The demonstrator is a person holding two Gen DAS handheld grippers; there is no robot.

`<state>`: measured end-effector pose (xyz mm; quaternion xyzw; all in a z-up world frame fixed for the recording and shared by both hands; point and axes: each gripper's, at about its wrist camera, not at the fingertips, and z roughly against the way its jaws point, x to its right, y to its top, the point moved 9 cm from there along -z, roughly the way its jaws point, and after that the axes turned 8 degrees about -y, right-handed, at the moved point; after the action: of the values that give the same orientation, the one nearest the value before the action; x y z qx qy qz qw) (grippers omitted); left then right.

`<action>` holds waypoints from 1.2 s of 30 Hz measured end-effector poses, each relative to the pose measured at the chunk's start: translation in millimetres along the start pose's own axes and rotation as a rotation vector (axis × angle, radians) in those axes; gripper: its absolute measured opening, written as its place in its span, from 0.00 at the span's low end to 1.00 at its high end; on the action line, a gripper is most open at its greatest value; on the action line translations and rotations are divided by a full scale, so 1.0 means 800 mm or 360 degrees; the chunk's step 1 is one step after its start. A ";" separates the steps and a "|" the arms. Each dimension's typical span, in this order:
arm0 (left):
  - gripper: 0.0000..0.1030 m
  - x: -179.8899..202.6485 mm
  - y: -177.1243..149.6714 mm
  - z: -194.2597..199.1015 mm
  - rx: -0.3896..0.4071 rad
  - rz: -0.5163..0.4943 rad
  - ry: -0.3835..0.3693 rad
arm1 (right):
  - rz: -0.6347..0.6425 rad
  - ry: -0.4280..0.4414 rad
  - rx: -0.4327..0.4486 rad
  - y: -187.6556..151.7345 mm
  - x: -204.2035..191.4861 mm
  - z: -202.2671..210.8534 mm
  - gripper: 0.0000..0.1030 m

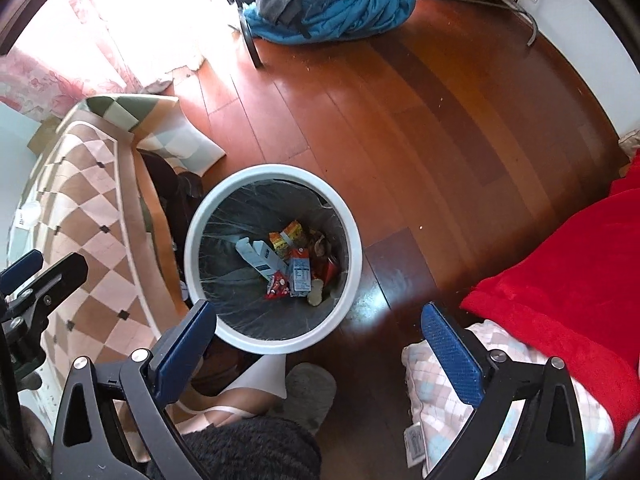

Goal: Collect trash
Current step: 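Open both tools to drop the wrapper and bread crust into the bin, then grasp the pink-white box with left tool while right tool grasps the clear plastic cup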

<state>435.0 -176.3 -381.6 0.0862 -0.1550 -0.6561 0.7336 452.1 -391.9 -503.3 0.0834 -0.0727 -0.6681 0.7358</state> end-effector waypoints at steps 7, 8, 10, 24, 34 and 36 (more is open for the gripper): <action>0.96 0.002 -0.004 0.056 0.0100 -0.0003 -0.0008 | 0.0012 0.0000 0.0108 -0.013 -0.007 0.062 1.00; 0.96 0.003 -0.004 0.063 0.0112 -0.0002 -0.0011 | 0.0009 0.0005 0.0129 -0.015 -0.008 0.074 1.00; 0.96 0.003 -0.006 0.082 0.0145 0.0001 -0.0027 | 0.0006 0.0013 0.0157 -0.019 -0.009 0.092 1.00; 0.96 -0.179 -0.001 0.208 0.0390 0.0288 0.0147 | 0.0026 0.0372 0.0325 0.013 -0.132 0.235 1.00; 0.96 -0.452 -0.076 0.150 0.0156 0.0475 0.0659 | 0.0558 0.0433 0.0088 0.065 -0.463 0.135 1.00; 0.96 -0.488 -0.076 0.133 0.0092 0.0399 0.0730 | 0.0619 0.0389 0.0038 0.073 -0.514 0.098 0.97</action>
<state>306.2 210.3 -346.3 0.2337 -0.0128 -0.5187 0.8223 452.3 21.0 -412.1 0.1569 -0.0056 -0.4977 0.8530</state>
